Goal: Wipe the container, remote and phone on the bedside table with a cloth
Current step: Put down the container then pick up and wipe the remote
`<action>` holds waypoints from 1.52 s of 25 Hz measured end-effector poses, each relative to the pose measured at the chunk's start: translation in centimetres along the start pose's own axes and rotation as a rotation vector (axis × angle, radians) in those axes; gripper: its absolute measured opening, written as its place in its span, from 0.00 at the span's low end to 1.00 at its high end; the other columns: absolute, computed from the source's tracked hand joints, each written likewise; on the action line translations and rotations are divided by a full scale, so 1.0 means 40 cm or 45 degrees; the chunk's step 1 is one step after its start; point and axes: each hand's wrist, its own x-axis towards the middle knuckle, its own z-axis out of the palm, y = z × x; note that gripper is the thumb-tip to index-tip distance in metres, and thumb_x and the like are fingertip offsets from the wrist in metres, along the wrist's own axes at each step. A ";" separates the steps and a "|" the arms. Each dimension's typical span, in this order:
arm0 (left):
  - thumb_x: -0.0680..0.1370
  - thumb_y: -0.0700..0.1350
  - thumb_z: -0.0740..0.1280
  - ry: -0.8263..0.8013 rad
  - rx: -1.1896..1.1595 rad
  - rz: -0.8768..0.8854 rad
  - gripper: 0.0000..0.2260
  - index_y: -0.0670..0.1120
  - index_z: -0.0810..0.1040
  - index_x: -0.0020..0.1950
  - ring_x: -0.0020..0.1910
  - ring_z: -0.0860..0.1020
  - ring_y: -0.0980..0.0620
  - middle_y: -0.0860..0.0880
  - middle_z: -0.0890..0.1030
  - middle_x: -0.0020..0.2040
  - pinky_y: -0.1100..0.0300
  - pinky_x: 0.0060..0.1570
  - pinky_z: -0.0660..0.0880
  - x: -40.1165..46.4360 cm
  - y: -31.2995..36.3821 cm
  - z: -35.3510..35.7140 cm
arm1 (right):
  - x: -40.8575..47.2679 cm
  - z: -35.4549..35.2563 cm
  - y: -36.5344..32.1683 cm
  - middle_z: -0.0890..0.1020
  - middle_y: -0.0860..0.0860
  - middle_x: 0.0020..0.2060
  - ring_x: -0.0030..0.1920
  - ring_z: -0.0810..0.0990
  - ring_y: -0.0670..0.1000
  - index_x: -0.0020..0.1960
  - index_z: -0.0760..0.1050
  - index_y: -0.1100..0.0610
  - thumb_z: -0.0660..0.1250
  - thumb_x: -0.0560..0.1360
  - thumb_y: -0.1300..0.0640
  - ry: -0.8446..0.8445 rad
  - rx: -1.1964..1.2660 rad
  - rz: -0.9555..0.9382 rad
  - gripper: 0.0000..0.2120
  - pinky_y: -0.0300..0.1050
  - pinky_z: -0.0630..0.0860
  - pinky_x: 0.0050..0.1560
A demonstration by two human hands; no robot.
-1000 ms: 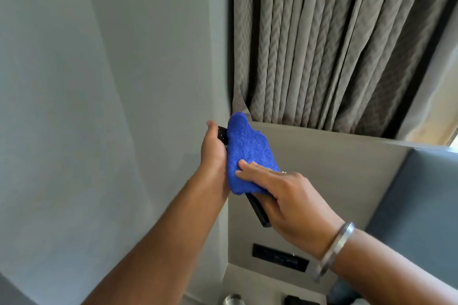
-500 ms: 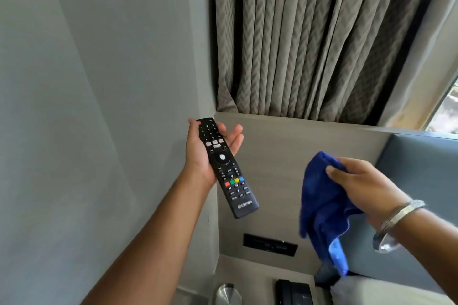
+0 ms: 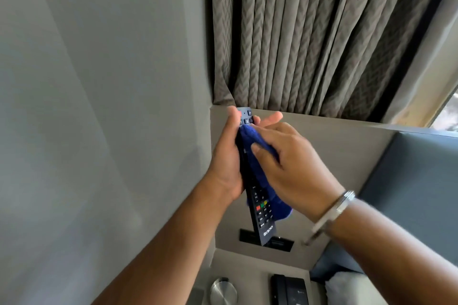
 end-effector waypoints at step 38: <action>0.78 0.69 0.56 0.097 -0.197 0.156 0.26 0.46 0.75 0.48 0.55 0.83 0.41 0.50 0.79 0.38 0.43 0.51 0.81 -0.007 0.031 -0.011 | -0.048 -0.017 0.069 0.75 0.51 0.39 0.31 0.72 0.54 0.48 0.79 0.52 0.74 0.60 0.56 -0.269 -0.977 -0.810 0.17 0.41 0.61 0.26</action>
